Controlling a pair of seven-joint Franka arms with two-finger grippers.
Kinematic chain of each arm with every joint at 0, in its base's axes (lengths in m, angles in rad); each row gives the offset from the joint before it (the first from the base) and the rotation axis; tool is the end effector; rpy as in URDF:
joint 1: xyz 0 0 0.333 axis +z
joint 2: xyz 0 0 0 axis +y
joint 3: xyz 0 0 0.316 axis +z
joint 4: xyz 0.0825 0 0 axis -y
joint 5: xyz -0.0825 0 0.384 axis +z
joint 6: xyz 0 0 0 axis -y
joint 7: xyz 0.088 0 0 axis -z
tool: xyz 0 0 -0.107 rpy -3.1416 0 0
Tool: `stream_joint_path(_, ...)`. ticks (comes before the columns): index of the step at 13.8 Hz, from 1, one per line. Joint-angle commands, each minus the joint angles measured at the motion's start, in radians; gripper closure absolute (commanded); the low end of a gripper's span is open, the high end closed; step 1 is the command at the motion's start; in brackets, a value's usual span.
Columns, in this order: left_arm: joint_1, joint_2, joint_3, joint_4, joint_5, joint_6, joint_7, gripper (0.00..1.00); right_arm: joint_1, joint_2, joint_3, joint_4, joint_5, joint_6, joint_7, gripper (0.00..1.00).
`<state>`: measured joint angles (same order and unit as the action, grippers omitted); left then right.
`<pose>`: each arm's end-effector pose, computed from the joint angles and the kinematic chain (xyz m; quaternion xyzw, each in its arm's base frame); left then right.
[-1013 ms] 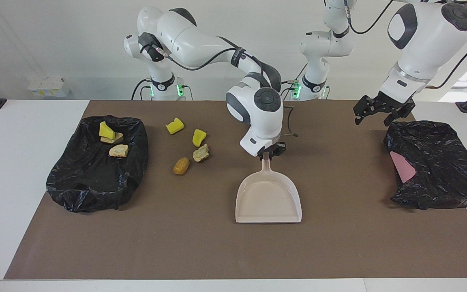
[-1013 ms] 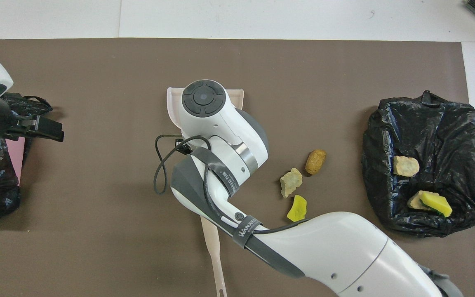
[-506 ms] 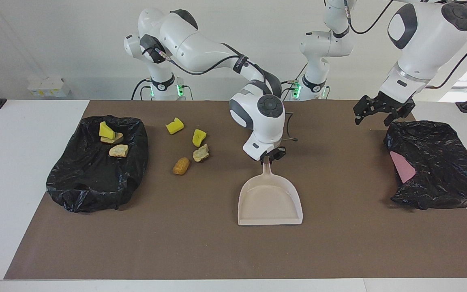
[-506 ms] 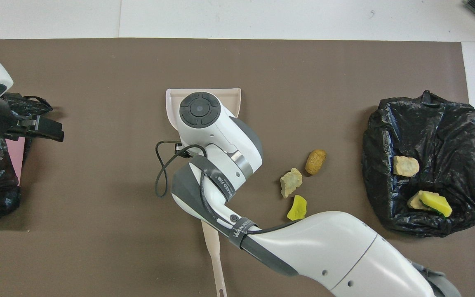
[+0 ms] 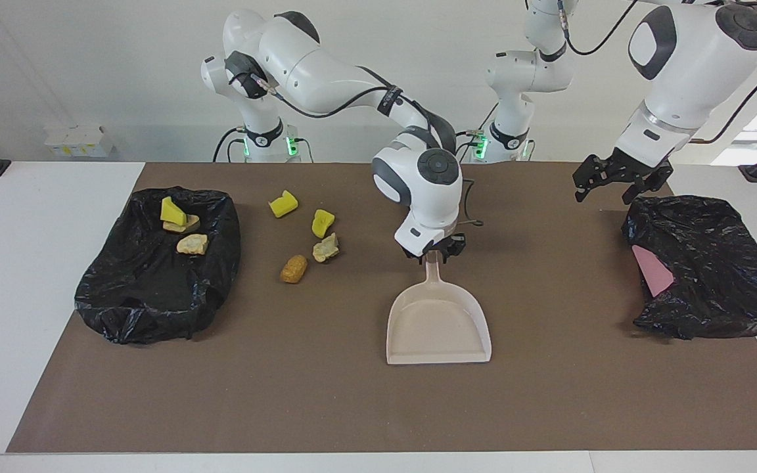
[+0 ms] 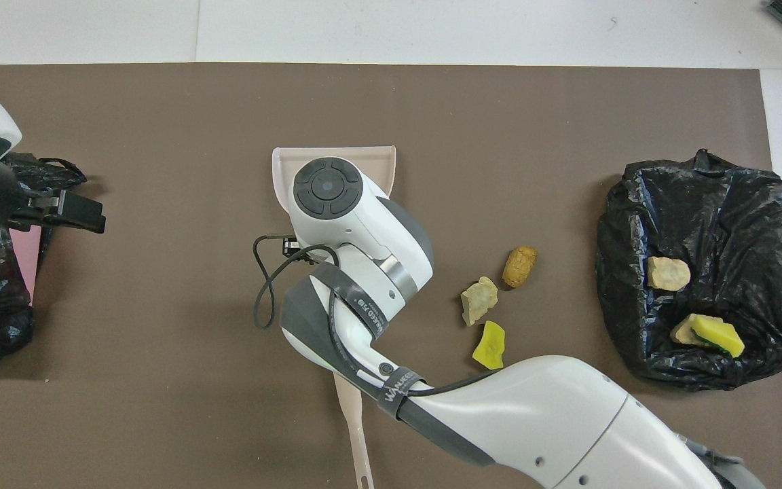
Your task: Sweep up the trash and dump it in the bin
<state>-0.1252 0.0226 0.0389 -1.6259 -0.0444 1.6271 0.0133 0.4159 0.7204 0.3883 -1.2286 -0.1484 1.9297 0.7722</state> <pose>0.5620 -0.0534 0.5907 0.9985 -0.0483 -0.0115 0.0213 0.5743 0.4720 0.3675 -0.9983 0.0050 0.0290 0.0500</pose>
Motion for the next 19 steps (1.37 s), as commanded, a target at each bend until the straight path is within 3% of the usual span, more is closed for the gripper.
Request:
stream_joint_path(1,-0.014,-0.003,0.013,0.015,0.021,-0.013,0.001,0.00,-0.014,-0.087,0.010,-0.075,0.001,0.003,-0.008,0.24)
stream_joint_path(3,-0.016,-0.003,0.013,0.015,0.023,-0.013,0.001,0.00,-0.015,-0.174,0.012,-0.173,0.006,-0.002,-0.007,0.21)
stream_joint_path(6,-0.031,-0.009,0.009,0.009,0.015,-0.036,-0.007,0.00,-0.017,-0.387,0.012,-0.421,0.059,0.014,-0.017,0.19)
stream_joint_path(7,-0.034,-0.010,0.004,0.009,0.012,-0.023,-0.006,0.00,-0.012,-0.453,0.012,-0.493,0.097,0.014,-0.025,0.13)
stream_joint_path(9,-0.063,-0.009,0.002,-0.015,0.000,0.020,-0.015,0.00,0.010,-0.566,0.014,-0.648,0.113,0.020,-0.030,0.13)
stream_joint_path(13,-0.154,0.028,0.002,-0.017,-0.002,0.077,-0.102,0.00,0.075,-0.743,0.012,-0.937,0.255,0.135,-0.112,0.13)
stream_joint_path(19,-0.325,0.140,0.004,-0.106,0.003,0.293,-0.298,0.00,0.208,-0.728,0.012,-1.029,0.349,0.222,-0.122,0.16)
